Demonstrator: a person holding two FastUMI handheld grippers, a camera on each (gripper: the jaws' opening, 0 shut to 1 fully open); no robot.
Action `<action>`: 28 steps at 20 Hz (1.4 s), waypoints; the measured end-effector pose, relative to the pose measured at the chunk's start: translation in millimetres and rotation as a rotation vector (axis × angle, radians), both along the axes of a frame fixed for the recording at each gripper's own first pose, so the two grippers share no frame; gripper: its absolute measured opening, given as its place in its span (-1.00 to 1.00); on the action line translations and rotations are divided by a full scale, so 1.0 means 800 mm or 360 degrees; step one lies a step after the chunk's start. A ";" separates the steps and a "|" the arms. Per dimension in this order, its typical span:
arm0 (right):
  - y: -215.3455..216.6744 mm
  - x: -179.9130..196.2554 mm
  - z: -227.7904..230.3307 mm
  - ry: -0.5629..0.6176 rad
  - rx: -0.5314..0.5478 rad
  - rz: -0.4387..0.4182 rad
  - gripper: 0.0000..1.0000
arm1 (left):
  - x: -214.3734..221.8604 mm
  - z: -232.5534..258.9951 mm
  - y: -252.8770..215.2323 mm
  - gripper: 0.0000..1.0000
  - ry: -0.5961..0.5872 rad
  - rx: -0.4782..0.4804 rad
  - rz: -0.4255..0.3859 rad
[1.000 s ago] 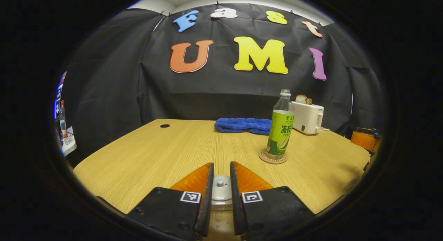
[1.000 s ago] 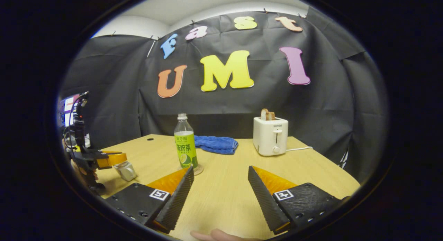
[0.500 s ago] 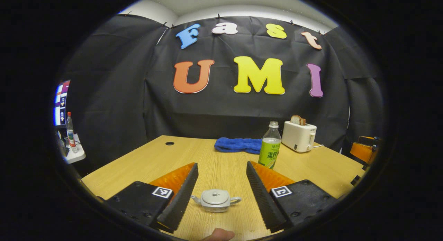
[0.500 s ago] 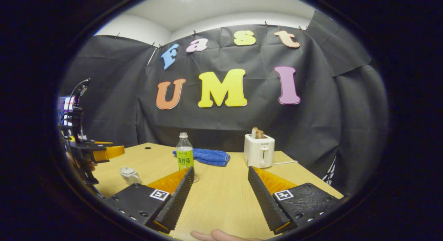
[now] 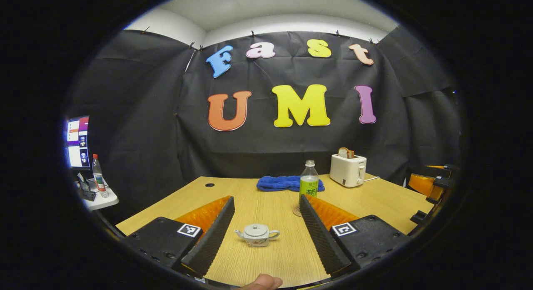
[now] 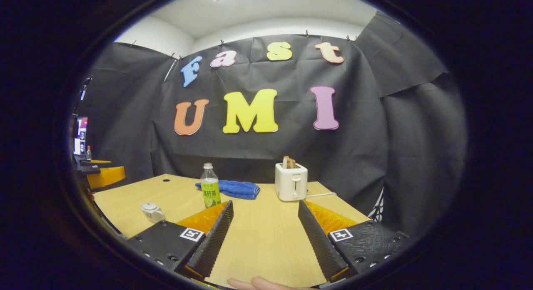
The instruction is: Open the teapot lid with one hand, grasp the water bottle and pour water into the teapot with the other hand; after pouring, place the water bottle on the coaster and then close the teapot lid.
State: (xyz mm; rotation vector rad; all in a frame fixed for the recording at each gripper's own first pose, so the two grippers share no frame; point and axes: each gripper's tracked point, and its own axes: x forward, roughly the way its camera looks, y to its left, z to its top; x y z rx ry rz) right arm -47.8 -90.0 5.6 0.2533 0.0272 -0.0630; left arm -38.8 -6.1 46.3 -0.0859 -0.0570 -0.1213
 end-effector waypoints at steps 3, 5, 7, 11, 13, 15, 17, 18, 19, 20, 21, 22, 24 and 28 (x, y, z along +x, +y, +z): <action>0.000 -0.018 -0.003 0.0024 0.0014 -0.0006 0.87 | -0.018 0.000 0.000 0.96 -0.0018 -0.0014 -0.0009; -0.001 -0.024 -0.003 0.0023 0.0005 -0.0015 0.87 | -0.026 -0.002 0.000 0.96 -0.0018 -0.0019 -0.0019; -0.001 -0.029 -0.001 0.0010 -0.0005 -0.0017 0.87 | -0.030 -0.006 0.002 0.96 -0.0015 -0.0015 -0.0019; -0.001 -0.024 0.000 0.0010 -0.0040 -0.0004 0.87 | -0.028 -0.008 0.002 0.96 -0.0032 -0.0037 -0.0017; -0.003 -0.020 -0.001 0.0009 -0.0043 -0.0007 0.87 | -0.021 -0.012 0.002 0.96 -0.0052 -0.0050 -0.0016; -0.004 -0.017 -0.003 -0.0003 -0.0056 0.0003 0.87 | -0.014 -0.017 0.002 0.97 -0.0049 -0.0058 -0.0011; -0.006 -0.017 -0.001 -0.0020 -0.0057 0.0011 0.87 | -0.008 -0.020 0.006 0.96 -0.0043 -0.0051 0.0014; -0.008 -0.016 -0.005 -0.0020 -0.0061 0.0013 0.87 | -0.006 -0.022 0.006 0.97 -0.0038 -0.0046 0.0019; -0.009 -0.015 -0.006 -0.0022 -0.0067 0.0017 0.87 | -0.004 -0.025 0.005 0.97 -0.0032 -0.0038 0.0023; -0.010 -0.015 -0.008 -0.0020 -0.0071 0.0018 0.87 | 0.000 -0.027 0.005 0.97 -0.0022 -0.0032 0.0031; -0.013 -0.013 -0.010 -0.0017 -0.0077 0.0016 0.87 | 0.003 -0.030 0.005 0.97 -0.0017 -0.0026 0.0031; -0.017 -0.012 -0.011 -0.0016 -0.0080 0.0011 0.87 | 0.005 -0.031 0.005 0.97 -0.0015 -0.0021 0.0033; -0.022 -0.010 -0.014 -0.0016 -0.0072 0.0007 0.87 | 0.009 -0.032 0.001 0.97 -0.0020 -0.0008 0.0030; -0.034 -0.004 -0.016 -0.0013 -0.0052 -0.0011 0.87 | 0.019 -0.033 -0.003 0.97 -0.0023 0.0016 0.0035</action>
